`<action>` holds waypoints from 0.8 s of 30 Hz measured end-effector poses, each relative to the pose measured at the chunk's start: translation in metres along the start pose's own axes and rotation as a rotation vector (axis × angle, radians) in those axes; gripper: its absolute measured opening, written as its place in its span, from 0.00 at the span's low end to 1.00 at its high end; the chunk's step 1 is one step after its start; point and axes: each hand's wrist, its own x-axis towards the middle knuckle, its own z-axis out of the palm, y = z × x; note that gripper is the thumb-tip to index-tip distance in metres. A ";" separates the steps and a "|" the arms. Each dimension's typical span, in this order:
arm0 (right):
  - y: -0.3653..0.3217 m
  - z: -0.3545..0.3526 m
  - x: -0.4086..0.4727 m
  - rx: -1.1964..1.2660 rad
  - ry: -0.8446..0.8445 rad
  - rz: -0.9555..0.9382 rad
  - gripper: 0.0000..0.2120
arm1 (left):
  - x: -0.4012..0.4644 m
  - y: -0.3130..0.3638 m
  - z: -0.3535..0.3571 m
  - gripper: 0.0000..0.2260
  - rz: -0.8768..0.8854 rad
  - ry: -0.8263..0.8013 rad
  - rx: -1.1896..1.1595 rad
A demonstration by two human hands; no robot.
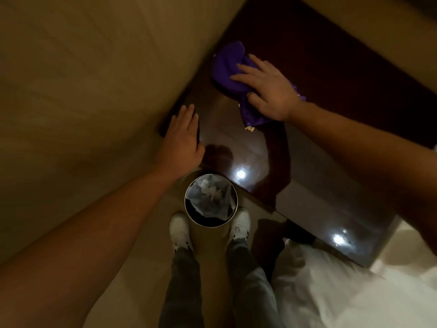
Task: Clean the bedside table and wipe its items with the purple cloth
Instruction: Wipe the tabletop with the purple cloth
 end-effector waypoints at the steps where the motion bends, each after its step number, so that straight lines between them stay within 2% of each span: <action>1: 0.000 -0.003 0.000 -0.023 -0.040 -0.031 0.31 | 0.000 0.001 0.000 0.30 0.000 0.002 -0.008; 3: -0.001 -0.010 0.000 -0.081 -0.086 -0.075 0.31 | 0.001 0.001 -0.002 0.30 -0.002 0.001 -0.023; 5: -0.008 -0.014 0.001 -0.106 -0.023 -0.055 0.32 | 0.000 0.000 -0.004 0.30 -0.002 0.003 -0.036; 8: -0.027 -0.009 0.003 0.088 0.167 0.188 0.33 | -0.003 0.000 -0.005 0.29 0.006 0.005 -0.050; 11: -0.038 0.012 -0.002 0.138 0.200 0.351 0.28 | -0.005 0.000 -0.006 0.28 0.002 0.016 -0.112; 17: -0.054 0.044 -0.046 0.055 0.242 0.319 0.25 | -0.006 -0.005 -0.009 0.23 -0.043 0.021 -0.282; 21: -0.084 0.066 -0.090 0.094 0.261 0.310 0.25 | -0.008 0.001 -0.018 0.28 -0.113 0.021 -0.435; 24: -0.109 0.084 -0.108 0.100 0.263 0.342 0.26 | -0.006 -0.002 -0.021 0.30 -0.143 -0.014 -0.456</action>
